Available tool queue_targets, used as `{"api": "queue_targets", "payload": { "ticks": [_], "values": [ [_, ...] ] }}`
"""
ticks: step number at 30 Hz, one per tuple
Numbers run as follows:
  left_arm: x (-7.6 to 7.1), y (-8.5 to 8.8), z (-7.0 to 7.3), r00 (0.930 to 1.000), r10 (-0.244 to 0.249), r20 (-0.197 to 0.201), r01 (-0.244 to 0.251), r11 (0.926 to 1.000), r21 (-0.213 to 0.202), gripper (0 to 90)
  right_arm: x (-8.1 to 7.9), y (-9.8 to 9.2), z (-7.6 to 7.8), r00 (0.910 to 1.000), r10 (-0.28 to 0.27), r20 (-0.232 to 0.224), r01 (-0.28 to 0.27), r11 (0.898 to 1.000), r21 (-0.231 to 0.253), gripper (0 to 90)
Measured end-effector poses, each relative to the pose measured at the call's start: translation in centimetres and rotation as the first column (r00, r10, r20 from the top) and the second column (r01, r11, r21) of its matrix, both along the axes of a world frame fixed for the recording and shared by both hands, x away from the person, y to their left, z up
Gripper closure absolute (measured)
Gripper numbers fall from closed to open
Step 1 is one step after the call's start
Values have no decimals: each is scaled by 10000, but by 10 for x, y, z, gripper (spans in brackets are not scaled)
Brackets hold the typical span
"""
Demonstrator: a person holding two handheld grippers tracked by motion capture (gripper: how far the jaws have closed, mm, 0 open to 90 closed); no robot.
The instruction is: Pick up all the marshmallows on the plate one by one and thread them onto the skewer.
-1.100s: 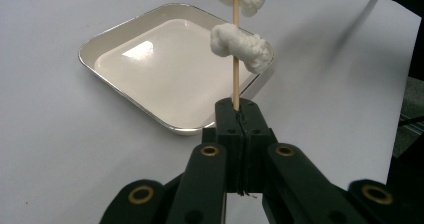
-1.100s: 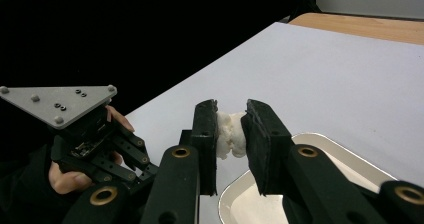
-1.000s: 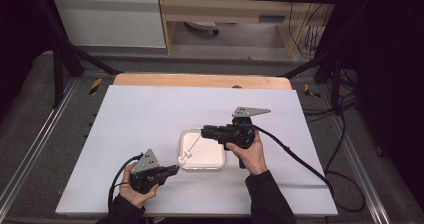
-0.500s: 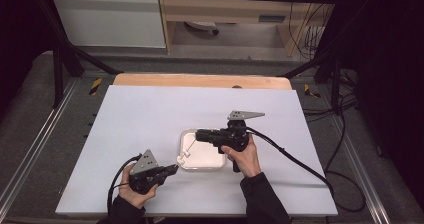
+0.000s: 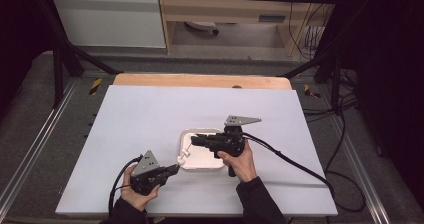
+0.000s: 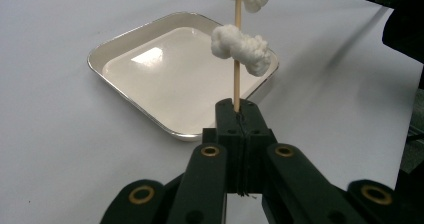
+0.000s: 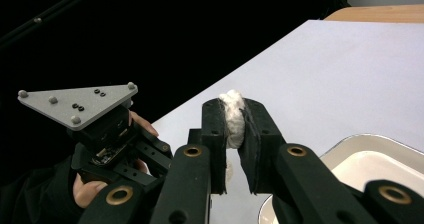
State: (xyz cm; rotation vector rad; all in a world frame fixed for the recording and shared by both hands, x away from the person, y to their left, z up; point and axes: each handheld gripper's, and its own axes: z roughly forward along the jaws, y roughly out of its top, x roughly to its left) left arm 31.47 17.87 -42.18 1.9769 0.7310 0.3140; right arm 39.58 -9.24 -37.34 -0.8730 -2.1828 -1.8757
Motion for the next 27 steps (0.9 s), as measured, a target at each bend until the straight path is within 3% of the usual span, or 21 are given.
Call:
{"api": "queue_targets", "payload": {
  "ticks": [8, 10, 24, 26, 27],
  "values": [
    [0, -1, 0, 10000, 68, 22, -68, 10000, -11, 891, -2, 2, -3, 10000, -6, 6, 7, 10000, -96, 819],
    [0, 1, 2, 9999, 124, 0, -124, 9997, -202, 891, -2, 2, -3, 10000, 23, 9, -23, 10000, -66, 821],
    [3, -5, -2, 10000, -49, -31, 49, 10000, 55, 891, -3, 5, -8, 9998, 173, -100, -174, 9998, -79, 831],
    [3, -6, -1, 10000, -82, 14, 82, 9999, 126, 891, -3, 5, -8, 10000, 68, 44, -67, 9998, -183, 832],
    [3, -6, -1, 10000, -58, 26, 57, 9998, 169, 891, -3, 5, -9, 9999, 124, -58, -125, 9999, -29, 833]
  ]
}}
